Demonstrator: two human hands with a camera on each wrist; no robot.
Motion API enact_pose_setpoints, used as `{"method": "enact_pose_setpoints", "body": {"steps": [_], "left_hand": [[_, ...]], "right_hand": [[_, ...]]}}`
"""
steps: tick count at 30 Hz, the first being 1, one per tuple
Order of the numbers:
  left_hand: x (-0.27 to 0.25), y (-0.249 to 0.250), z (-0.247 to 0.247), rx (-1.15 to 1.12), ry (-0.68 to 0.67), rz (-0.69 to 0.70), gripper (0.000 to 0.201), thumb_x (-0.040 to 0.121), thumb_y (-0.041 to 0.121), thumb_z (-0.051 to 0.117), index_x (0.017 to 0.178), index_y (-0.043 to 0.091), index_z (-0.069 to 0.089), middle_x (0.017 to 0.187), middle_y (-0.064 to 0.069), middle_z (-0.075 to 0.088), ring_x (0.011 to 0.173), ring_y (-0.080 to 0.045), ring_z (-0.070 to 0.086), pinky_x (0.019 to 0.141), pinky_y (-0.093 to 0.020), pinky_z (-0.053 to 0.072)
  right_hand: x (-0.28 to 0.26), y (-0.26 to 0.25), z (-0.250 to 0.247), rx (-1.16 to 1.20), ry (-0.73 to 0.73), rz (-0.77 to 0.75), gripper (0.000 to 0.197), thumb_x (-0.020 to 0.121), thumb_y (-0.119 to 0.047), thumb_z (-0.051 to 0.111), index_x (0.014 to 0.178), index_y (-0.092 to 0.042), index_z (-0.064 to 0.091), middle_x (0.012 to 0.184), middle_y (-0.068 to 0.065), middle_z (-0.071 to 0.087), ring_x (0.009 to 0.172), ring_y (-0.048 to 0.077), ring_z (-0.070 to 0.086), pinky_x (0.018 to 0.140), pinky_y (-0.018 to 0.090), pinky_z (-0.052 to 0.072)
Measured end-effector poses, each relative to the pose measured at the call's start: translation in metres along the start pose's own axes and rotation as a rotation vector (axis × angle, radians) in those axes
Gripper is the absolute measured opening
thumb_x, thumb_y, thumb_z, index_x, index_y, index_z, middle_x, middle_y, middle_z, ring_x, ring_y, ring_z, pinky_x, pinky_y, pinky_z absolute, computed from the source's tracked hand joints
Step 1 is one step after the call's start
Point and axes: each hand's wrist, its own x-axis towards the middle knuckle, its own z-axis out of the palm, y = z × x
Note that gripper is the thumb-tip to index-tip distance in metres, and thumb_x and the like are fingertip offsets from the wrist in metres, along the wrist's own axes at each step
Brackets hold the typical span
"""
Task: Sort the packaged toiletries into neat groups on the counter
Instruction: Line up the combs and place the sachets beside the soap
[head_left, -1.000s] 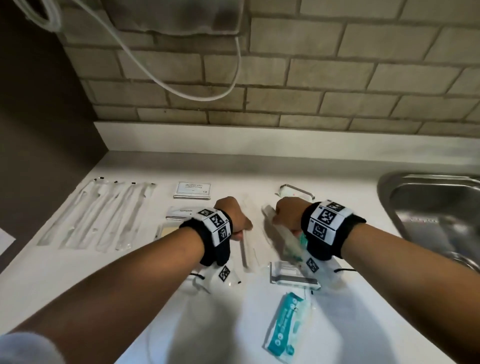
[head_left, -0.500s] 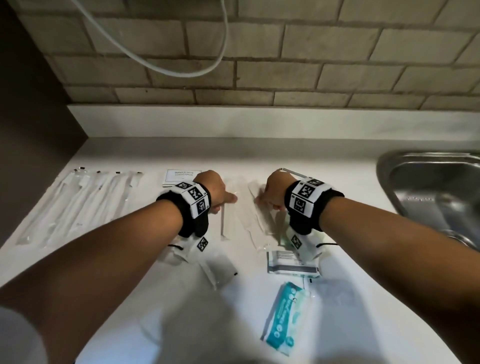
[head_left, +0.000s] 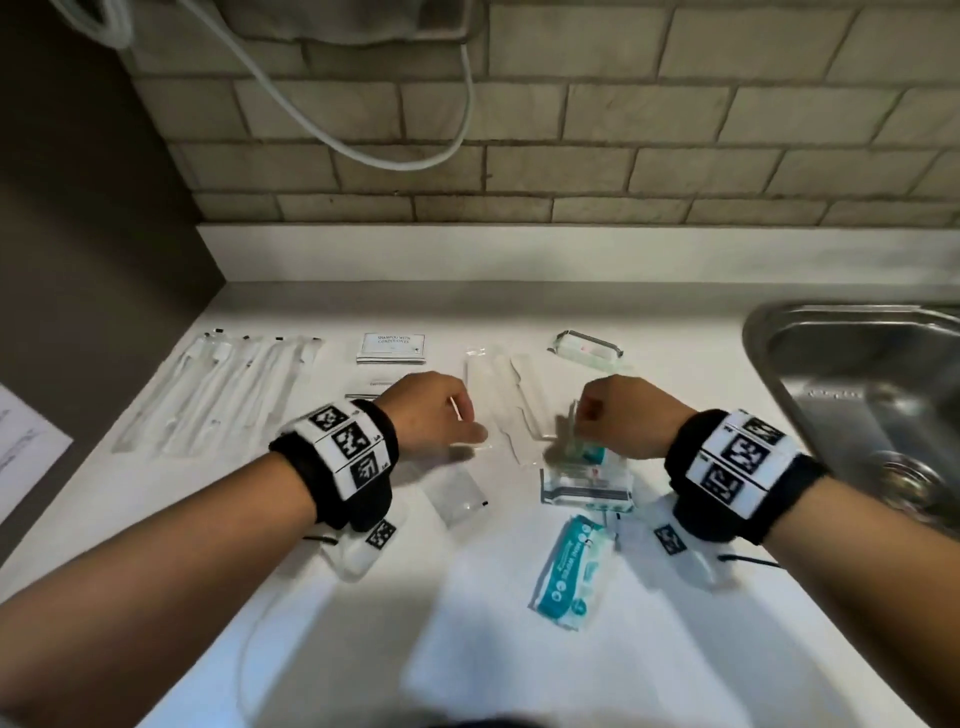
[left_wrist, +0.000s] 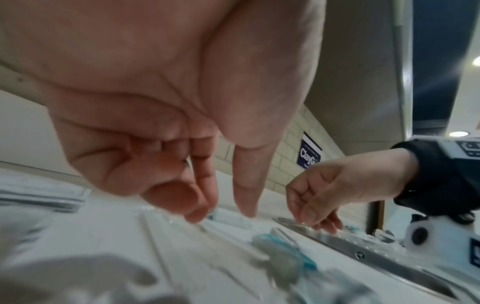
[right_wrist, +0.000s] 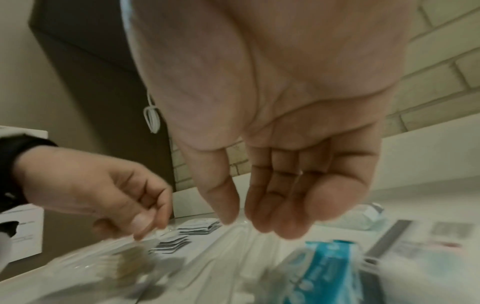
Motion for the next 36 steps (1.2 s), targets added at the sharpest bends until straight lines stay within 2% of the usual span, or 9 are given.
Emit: {"method": "enact_pose_setpoints", "body": {"steps": [3, 6, 9, 12, 16, 20, 25, 30, 36], "left_hand": [[-0.032, -0.015, 0.019, 0.08, -0.065, -0.032, 0.035, 0.067, 0.052, 0.074, 0.09, 0.027, 0.066, 0.093, 0.012, 0.065, 0.087, -0.01, 0.061, 0.08, -0.028, 0.052], [-0.051, -0.018, 0.038, 0.187, -0.078, -0.039, 0.054, 0.066, 0.059, 0.072, 0.109, 0.028, 0.062, 0.107, 0.011, 0.052, 0.096, -0.01, 0.055, 0.085, -0.026, 0.047], [-0.059, -0.012, 0.05, 0.199, -0.043, -0.05, 0.066, 0.064, 0.063, 0.071, 0.119, 0.028, 0.059, 0.111, 0.009, 0.046, 0.101, -0.013, 0.054, 0.09, -0.028, 0.048], [-0.063, -0.003, 0.06, 0.259, -0.021, -0.061, 0.069, 0.066, 0.061, 0.073, 0.123, 0.027, 0.058, 0.117, 0.004, 0.047, 0.106, -0.017, 0.055, 0.091, -0.029, 0.046], [-0.069, 0.012, 0.067, 0.373, 0.007, -0.053, 0.056, 0.075, 0.052, 0.071, 0.121, 0.023, 0.058, 0.119, -0.002, 0.053, 0.108, -0.021, 0.055, 0.083, -0.027, 0.041], [-0.074, 0.034, 0.073, 0.489, -0.023, -0.054, 0.037, 0.08, 0.04, 0.066, 0.105, 0.013, 0.063, 0.107, -0.007, 0.064, 0.096, -0.025, 0.06, 0.072, -0.025, 0.043], [-0.077, 0.063, 0.088, 0.539, -0.043, -0.05, 0.014, 0.081, 0.024, 0.061, 0.078, 0.01, 0.06, 0.083, -0.009, 0.063, 0.072, -0.024, 0.058, 0.061, -0.025, 0.044], [-0.077, 0.066, 0.082, 0.398, 0.005, -0.125, 0.028, 0.094, 0.03, 0.048, 0.094, 0.007, 0.062, 0.095, -0.011, 0.062, 0.084, -0.027, 0.059, 0.067, -0.028, 0.042], [-0.08, 0.05, 0.049, -0.085, 0.18, -0.136, 0.029, 0.093, 0.013, 0.039, 0.094, -0.002, 0.063, 0.099, -0.018, 0.068, 0.09, -0.033, 0.063, 0.074, -0.037, 0.049]], "right_hand": [[-0.027, 0.016, 0.01, -0.103, -0.039, 0.009, 0.019, 0.086, -0.03, 0.059, 0.07, -0.023, 0.051, 0.088, 0.001, 0.061, 0.08, 0.019, 0.054, 0.064, 0.026, 0.038], [-0.049, 0.026, 0.019, -0.124, -0.034, 0.041, 0.011, 0.084, -0.027, 0.063, 0.087, -0.017, 0.06, 0.093, 0.002, 0.063, 0.08, 0.018, 0.054, 0.057, 0.021, 0.036], [-0.063, 0.034, 0.031, -0.158, -0.027, 0.087, 0.024, 0.082, -0.019, 0.065, 0.103, -0.011, 0.059, 0.1, 0.005, 0.061, 0.085, 0.021, 0.054, 0.064, 0.023, 0.041], [-0.072, 0.043, 0.045, -0.173, -0.034, 0.102, 0.034, 0.078, -0.014, 0.068, 0.108, -0.009, 0.054, 0.1, 0.004, 0.055, 0.085, 0.021, 0.052, 0.055, 0.02, 0.038], [-0.075, 0.05, 0.054, -0.214, 0.003, 0.077, 0.03, 0.082, -0.011, 0.063, 0.112, -0.007, 0.061, 0.108, 0.008, 0.062, 0.094, 0.024, 0.06, 0.071, 0.026, 0.048], [-0.072, 0.042, 0.054, -0.303, -0.009, 0.06, 0.006, 0.087, -0.012, 0.058, 0.088, -0.005, 0.057, 0.082, 0.006, 0.059, 0.08, 0.024, 0.055, 0.068, 0.027, 0.045], [-0.066, 0.04, 0.056, -0.313, 0.007, 0.094, 0.026, 0.086, -0.009, 0.058, 0.064, -0.01, 0.043, 0.063, 0.002, 0.045, 0.073, 0.025, 0.056, 0.066, 0.027, 0.046], [-0.07, 0.049, 0.051, -0.251, -0.103, 0.088, 0.013, 0.08, -0.016, 0.063, 0.089, -0.006, 0.065, 0.085, 0.007, 0.066, 0.081, 0.026, 0.064, 0.064, 0.027, 0.049], [-0.083, 0.054, 0.026, -0.017, -0.121, -0.021, 0.008, 0.081, -0.02, 0.066, 0.083, -0.014, 0.06, 0.08, 0.002, 0.06, 0.067, 0.017, 0.053, 0.057, 0.023, 0.043]]}}
